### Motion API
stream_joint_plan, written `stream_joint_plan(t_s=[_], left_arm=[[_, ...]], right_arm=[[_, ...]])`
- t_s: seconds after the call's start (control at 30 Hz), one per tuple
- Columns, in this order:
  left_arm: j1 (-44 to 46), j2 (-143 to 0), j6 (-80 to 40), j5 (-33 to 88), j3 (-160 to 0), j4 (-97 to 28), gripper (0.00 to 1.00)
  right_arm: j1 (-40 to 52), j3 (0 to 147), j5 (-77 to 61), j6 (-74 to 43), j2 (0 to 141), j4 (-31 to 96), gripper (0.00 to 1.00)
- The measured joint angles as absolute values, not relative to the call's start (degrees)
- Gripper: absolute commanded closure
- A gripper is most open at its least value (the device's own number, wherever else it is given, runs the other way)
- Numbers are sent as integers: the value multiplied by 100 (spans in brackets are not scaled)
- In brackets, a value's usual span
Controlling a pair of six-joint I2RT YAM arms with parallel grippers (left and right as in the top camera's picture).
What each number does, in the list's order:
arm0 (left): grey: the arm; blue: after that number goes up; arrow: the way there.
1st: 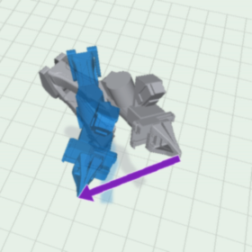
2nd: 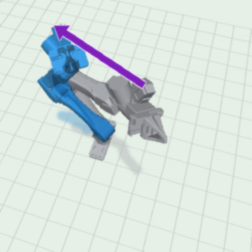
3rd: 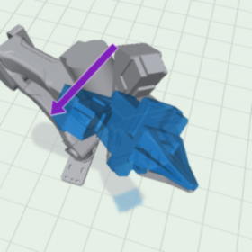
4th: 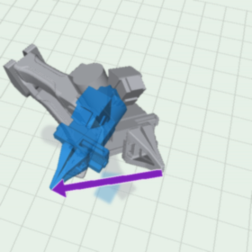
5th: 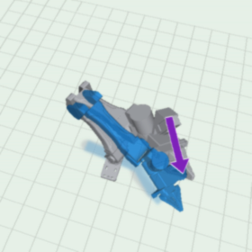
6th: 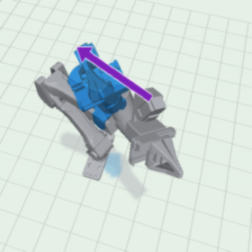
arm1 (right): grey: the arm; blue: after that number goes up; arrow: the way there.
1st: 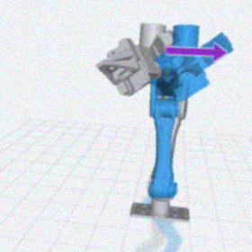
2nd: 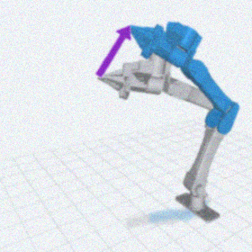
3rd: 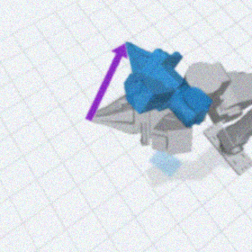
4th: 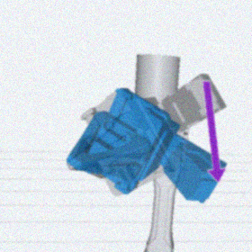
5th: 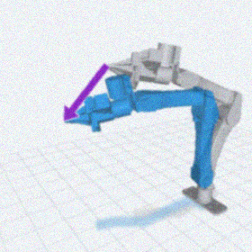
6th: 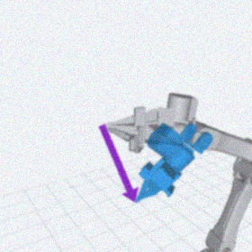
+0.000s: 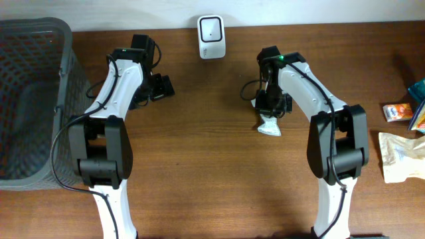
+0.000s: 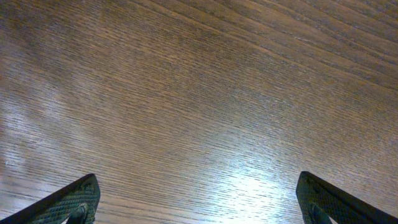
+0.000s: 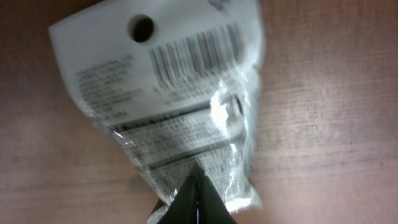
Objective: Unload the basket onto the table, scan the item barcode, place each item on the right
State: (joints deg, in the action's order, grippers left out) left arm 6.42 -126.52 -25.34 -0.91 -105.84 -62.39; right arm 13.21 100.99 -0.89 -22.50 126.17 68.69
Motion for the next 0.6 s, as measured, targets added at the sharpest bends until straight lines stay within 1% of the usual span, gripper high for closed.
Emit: stream_joint_plan(t_s=[0.2,0.43,0.6], left_arm=[[642,-12652,-2534,-91,-10584,-6237,1],[642,-12652,-2534,-91,-10584,-6237,1],[642,-12652,-2534,-91,-10584,-6237,1]], right_arm=[[1321,10617,-163,-2220,12661,7330,96],[1490,10534,-99,-1739,12665,7317,96],[1575,10276,298,-1898,12665,6965,95]])
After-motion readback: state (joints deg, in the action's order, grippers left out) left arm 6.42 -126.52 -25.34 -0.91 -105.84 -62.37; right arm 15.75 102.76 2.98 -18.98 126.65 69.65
